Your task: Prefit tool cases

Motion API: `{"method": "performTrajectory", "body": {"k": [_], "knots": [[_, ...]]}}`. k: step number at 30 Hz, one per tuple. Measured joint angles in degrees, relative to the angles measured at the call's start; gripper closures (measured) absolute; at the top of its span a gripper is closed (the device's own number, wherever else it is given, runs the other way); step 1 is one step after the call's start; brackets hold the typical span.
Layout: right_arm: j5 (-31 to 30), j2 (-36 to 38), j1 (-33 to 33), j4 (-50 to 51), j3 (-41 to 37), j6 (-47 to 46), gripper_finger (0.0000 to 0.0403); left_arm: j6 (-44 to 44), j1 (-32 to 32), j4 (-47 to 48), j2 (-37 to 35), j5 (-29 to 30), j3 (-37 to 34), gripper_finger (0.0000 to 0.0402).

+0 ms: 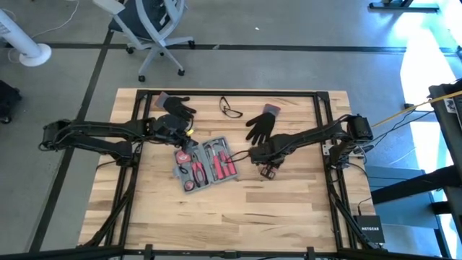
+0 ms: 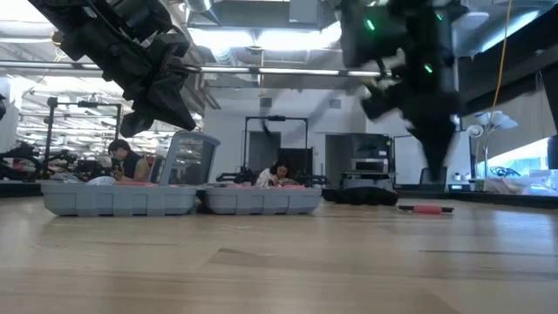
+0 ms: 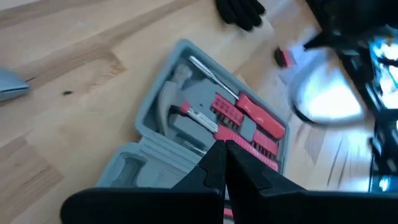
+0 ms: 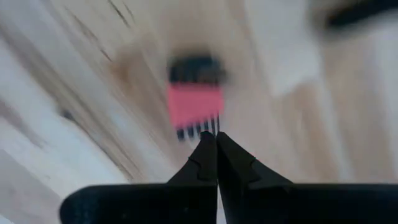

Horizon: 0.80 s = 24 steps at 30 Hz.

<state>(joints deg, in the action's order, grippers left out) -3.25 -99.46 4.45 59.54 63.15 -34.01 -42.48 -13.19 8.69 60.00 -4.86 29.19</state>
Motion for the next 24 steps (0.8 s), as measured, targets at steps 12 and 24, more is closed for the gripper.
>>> {"method": "performTrajectory", "body": {"k": [12, 24], "knots": [[6.0, 29.8, 0.0, -11.1, -19.9, -28.4, 0.0403, 19.6, 3.7, -2.2, 14.8, 1.7, 9.5, 0.0401], [10.2, 36.3, 0.0, -22.5, -29.8, -46.9, 0.0403, 33.6, 3.8, -2.8, 48.6, -2.2, 37.1, 0.0401]]}}
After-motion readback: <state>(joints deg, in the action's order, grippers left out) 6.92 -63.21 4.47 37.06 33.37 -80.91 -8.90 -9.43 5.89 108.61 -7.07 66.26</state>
